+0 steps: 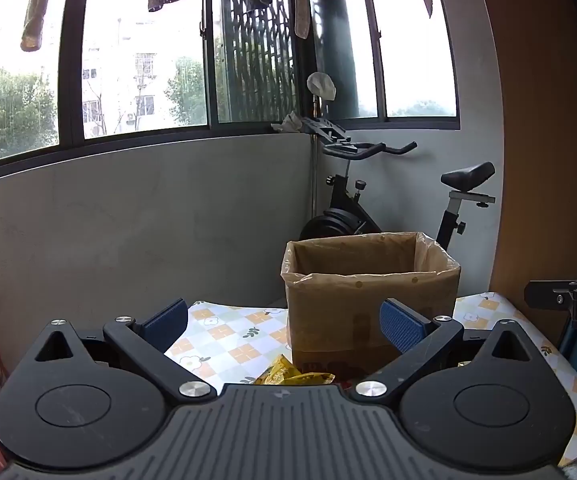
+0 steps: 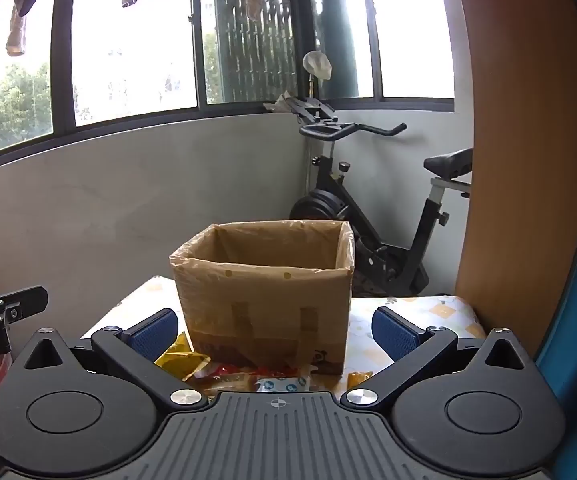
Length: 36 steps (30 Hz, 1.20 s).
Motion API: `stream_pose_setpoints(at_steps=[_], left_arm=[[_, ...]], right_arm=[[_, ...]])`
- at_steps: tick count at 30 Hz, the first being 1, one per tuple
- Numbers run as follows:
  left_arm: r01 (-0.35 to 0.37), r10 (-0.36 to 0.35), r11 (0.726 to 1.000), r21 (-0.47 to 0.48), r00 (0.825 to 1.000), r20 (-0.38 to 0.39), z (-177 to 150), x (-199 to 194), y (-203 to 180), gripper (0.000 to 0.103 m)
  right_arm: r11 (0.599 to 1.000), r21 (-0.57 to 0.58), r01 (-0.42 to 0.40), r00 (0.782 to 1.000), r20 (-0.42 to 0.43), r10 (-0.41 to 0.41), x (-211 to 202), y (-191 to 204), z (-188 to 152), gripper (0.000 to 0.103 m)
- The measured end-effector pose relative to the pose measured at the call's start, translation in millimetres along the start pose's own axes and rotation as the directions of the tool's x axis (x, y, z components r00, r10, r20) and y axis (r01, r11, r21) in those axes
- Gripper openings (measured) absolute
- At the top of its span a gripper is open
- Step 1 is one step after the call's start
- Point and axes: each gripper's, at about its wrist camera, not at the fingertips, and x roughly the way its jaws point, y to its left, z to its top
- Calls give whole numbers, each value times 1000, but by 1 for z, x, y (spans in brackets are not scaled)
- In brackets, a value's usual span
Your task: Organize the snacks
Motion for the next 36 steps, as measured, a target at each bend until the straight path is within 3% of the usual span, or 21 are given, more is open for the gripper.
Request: stream_pose_setpoints(at_steps=[16,36], left_arm=[[-2,1,999,-39,1000,-14,-2,1,2,103],[-6,5,999,-49,1000,-12,-2,1,2,103]], right_arm=[[1000,-3,5,1000,-10,-5,1,-14,-7,103],[1000,-14,25,1000,-8,-25,2,-2,0,103]])
